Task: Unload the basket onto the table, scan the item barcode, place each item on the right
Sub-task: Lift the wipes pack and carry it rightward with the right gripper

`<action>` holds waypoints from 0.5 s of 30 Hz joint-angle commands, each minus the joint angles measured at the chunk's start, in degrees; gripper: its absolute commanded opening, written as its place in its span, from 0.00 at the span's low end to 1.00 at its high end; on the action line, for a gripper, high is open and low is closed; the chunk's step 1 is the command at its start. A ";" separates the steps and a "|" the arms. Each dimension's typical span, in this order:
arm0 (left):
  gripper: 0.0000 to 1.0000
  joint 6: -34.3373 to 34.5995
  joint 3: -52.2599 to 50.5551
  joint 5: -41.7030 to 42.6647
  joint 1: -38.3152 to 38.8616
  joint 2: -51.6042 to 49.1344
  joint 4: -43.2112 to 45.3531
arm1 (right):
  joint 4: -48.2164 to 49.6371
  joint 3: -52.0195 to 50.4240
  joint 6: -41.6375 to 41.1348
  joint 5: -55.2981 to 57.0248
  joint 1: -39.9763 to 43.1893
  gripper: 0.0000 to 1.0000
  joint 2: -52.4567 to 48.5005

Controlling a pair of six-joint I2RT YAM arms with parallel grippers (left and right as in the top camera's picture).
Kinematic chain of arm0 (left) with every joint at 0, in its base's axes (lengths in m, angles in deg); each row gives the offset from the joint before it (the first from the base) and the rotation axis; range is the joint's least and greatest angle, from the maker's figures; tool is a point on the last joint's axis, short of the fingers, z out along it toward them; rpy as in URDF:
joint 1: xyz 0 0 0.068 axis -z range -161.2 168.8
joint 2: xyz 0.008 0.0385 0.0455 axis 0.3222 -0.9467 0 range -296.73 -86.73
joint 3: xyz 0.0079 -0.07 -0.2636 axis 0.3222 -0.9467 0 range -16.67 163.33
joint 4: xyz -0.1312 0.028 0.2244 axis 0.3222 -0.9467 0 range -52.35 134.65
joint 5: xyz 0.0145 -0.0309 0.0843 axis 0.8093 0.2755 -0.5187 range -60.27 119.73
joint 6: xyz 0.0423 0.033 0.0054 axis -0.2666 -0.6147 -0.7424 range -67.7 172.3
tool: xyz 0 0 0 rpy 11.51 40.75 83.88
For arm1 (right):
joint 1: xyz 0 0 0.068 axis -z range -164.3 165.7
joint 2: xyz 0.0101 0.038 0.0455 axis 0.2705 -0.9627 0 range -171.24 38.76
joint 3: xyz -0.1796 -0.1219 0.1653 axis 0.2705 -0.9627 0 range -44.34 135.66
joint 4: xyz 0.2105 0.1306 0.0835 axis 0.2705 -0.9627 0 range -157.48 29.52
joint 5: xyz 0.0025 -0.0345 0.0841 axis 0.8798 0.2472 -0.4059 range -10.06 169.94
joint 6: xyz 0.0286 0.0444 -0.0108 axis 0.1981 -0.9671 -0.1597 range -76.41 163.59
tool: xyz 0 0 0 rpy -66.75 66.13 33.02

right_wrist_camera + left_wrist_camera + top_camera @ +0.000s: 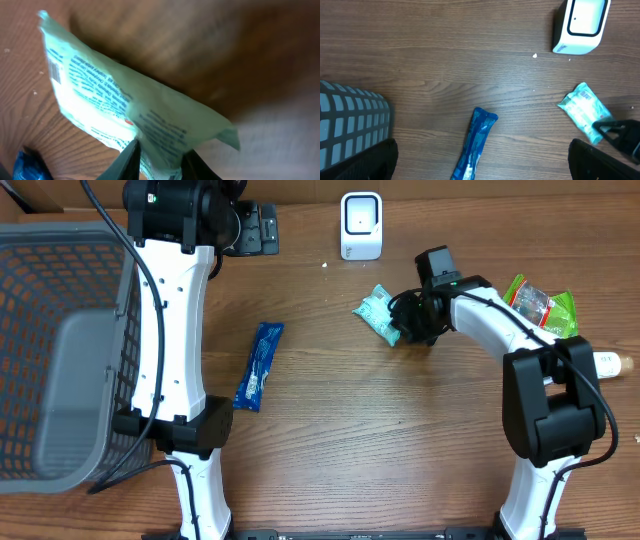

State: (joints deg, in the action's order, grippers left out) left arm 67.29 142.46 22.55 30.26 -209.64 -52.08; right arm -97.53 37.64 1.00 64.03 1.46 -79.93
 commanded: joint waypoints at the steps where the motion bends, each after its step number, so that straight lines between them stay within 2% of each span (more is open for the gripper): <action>1: 1.00 0.00 0.39 -0.72 -0.57 -0.39 -0.07 | 2.86 0.00 17.66 -2.40 3.32 0.28 -0.26; 3: 1.00 0.00 0.39 -0.72 -0.57 -0.39 -0.07 | 3.93 0.02 26.77 -2.82 4.79 0.34 -0.26; 4: 1.00 0.00 0.39 -0.72 -0.57 -0.39 -0.07 | 4.26 0.02 29.79 -2.84 5.42 0.41 -0.26; 8: 1.00 0.00 0.39 -0.72 -0.57 -0.39 -0.07 | 4.94 0.11 32.57 -4.24 7.43 0.70 -0.26; 10: 1.00 0.00 0.39 -0.72 -0.57 -0.39 -0.07 | 5.35 0.11 32.54 -8.13 8.04 0.75 -0.26; 15: 1.00 0.00 0.39 -0.72 -0.57 -0.39 -0.07 | 5.46 -0.07 30.08 -11.23 7.61 0.76 -0.37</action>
State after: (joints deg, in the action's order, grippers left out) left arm 67.29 142.48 22.55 30.26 -209.64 -52.08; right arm -92.46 37.62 30.51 56.34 9.70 -79.93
